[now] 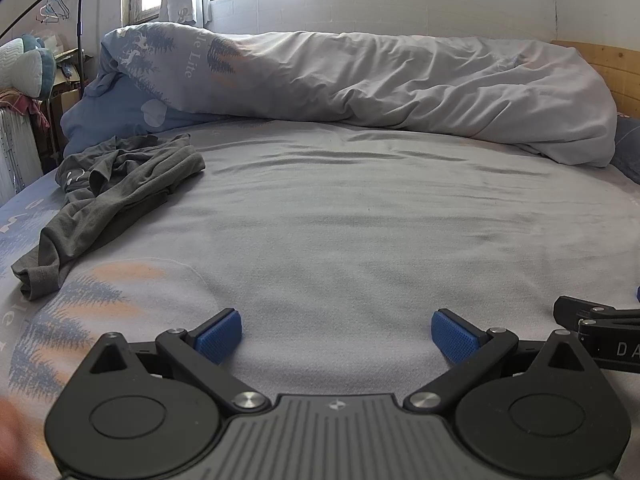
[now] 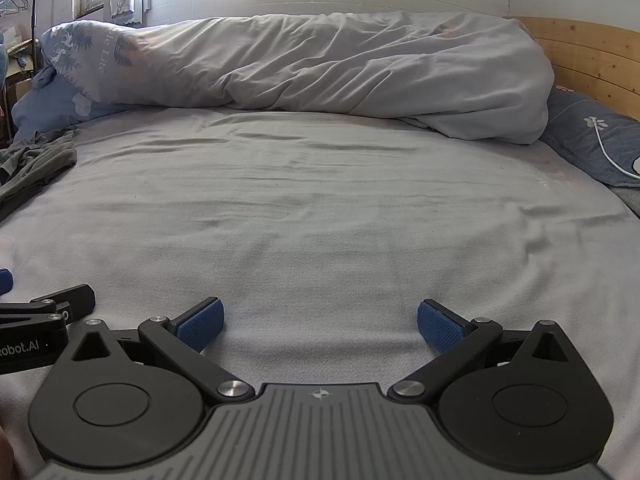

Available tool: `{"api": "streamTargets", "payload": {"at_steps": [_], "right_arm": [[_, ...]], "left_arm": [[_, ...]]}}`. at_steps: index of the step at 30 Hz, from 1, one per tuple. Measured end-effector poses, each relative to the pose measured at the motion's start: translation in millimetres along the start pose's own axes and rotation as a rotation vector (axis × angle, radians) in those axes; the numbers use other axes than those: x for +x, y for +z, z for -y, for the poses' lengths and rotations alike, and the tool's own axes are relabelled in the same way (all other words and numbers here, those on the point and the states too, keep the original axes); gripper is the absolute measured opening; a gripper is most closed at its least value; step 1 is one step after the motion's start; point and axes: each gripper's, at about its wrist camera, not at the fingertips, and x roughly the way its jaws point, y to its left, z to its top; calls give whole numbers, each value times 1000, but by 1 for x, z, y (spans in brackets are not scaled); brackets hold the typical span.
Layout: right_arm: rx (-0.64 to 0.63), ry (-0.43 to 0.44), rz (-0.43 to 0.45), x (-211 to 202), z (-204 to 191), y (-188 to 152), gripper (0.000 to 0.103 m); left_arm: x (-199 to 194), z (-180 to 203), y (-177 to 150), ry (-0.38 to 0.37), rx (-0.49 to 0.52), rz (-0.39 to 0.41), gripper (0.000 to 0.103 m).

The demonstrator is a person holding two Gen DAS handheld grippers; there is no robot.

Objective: Fold clothes

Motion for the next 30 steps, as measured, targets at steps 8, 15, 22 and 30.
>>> {"api": "streamTargets", "payload": {"at_steps": [8,15,22,30], "right_arm": [[0,0,0,0,0,0,103],[0,0,0,0,0,0,103],[1,-1,0,0,0,0,103],[0,-1,0,0,0,0,103]], "left_arm": [[0,0,-1,0,0,2,103],[1,0,-1,1,0,3,103],[0,-1,-2,2,3,2,103],[1,0,-2,6,3,2,103]]}}
